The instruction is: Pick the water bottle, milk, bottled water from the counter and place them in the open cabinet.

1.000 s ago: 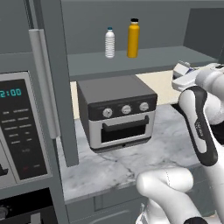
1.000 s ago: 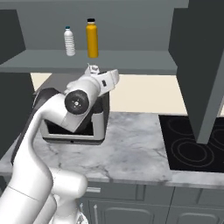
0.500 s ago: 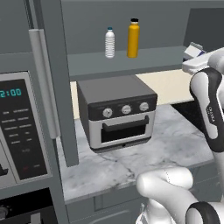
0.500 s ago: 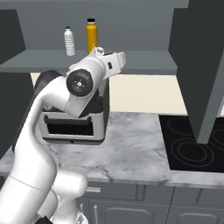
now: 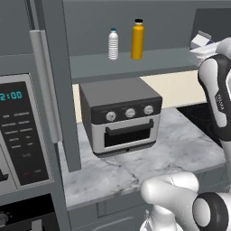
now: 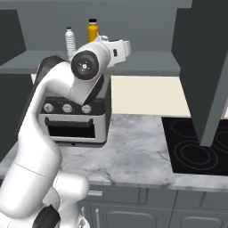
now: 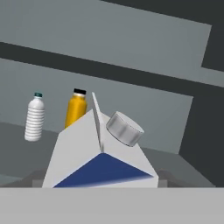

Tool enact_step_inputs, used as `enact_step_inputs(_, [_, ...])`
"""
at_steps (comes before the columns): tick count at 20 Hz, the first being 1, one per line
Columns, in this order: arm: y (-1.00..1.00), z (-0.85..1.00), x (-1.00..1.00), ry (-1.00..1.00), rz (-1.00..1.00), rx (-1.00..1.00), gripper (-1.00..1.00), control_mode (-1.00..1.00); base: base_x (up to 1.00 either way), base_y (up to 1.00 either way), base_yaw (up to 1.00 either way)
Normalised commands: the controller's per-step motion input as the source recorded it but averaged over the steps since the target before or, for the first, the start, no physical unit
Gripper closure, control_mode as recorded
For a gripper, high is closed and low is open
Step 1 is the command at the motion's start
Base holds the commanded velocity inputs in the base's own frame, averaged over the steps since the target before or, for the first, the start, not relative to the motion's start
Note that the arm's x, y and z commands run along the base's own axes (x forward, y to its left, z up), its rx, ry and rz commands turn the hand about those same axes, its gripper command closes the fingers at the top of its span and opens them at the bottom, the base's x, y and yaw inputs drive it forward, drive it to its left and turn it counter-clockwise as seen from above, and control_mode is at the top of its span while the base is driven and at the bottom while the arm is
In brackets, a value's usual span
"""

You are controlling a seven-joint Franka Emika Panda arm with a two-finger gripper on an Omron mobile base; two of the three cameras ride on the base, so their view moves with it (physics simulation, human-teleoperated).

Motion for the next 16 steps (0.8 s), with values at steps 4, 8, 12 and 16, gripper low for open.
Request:
enact_step_inputs(4, [0.00,0.00,0.34,0.00,0.00,0.06,1.00,-1.00,0.00,0.00,0.00])
enact_step_inputs(8, [0.00,0.00,0.45,0.00,0.00,0.07,1.00,-1.00,0.00,0.00,0.00])
enact_step_inputs(12, [0.00,0.00,0.55,0.00,0.01,0.07,1.00,-1.00,0.00,0.00,0.00])
enact_step_inputs(16, [0.00,-0.04,0.56,0.00,0.01,0.06,1.00,-1.00,0.00,0.00,0.00])
